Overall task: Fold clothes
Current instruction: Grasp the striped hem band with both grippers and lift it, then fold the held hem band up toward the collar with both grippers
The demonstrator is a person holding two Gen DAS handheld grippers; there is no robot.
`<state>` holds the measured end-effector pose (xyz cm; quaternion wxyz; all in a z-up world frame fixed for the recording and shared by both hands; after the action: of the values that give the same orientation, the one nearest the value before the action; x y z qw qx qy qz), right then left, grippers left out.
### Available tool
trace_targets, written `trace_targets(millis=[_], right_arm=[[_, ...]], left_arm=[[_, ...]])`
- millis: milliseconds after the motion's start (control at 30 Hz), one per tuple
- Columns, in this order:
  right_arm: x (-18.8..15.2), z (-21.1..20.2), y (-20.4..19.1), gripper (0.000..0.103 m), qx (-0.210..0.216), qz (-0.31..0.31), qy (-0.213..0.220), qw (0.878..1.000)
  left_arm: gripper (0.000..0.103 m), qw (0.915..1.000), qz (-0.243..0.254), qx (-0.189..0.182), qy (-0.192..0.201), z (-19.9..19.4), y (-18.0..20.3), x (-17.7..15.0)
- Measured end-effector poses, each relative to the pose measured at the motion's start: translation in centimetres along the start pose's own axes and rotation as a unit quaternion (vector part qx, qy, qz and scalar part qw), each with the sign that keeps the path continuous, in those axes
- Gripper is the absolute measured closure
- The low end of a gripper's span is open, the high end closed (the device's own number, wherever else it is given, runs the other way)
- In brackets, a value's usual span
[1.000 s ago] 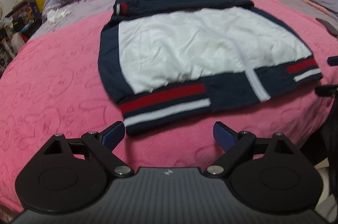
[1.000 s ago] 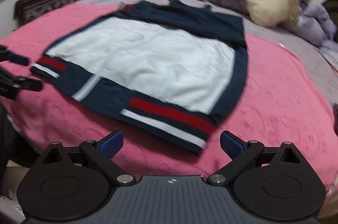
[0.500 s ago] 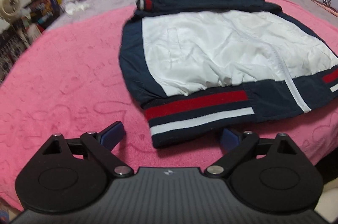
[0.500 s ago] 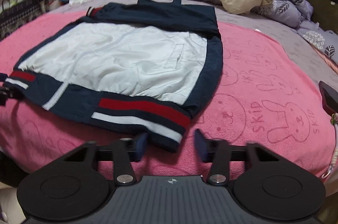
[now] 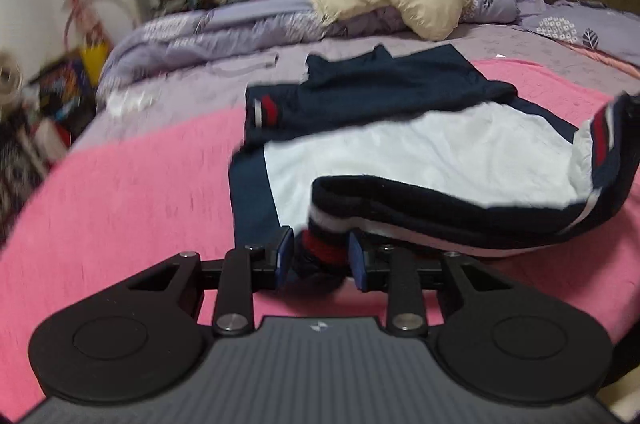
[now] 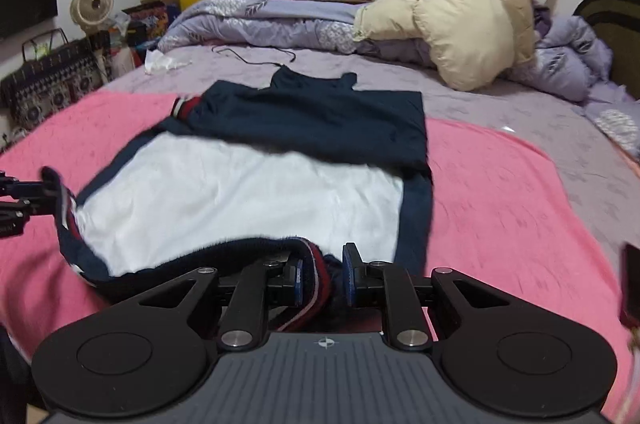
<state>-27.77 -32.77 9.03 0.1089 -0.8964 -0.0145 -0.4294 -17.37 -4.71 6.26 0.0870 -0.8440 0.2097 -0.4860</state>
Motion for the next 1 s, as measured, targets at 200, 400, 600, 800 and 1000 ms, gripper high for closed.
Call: trace_targets(millis=[200,400,600,800,1000], right_arm=[[3.5,6.2,4.8,0.061,0.091,0.036,-0.037,0.995],[4.9,8.4,10.6,0.038,0.216,0.092,-0.099,0.967],[3.0,11.4,8.2,0.035,0.139,0.055,-0.257,0.955],[5.0,14.1,8.8,0.039,0.098,0.158,-0.229,0.955],[7.9,13.8,9.9,0.037,0.107,0.168,-0.237,0.951]], left_arm=[[0.063,0.9970,0.033,-0.060,-0.036,8.3,0.0,2.0],[0.052,0.9585,0.010,-0.258,-0.121,12.9,-4.1,2.0],[0.045,0.9050,0.008,-0.387,-0.176,11.2,-6.3,4.4],[0.020,0.9100,0.101,-0.376,-0.144,10.9,-2.6,5.1],[0.000,0.8730,0.230,-0.392,-0.177,13.1,1.9,1.7]])
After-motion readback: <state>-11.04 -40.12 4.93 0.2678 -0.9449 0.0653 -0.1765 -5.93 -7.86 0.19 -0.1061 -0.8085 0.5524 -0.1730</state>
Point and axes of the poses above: each gripper's, at about its wrist camera, not at the fingertips, and z roughly the way its jaws point, y to its right, x to its top, the point moved 1 cm from there along z, roughly the way its jaws point, and after that the axes turned 15 degrees about x, right-handed, at the moved point
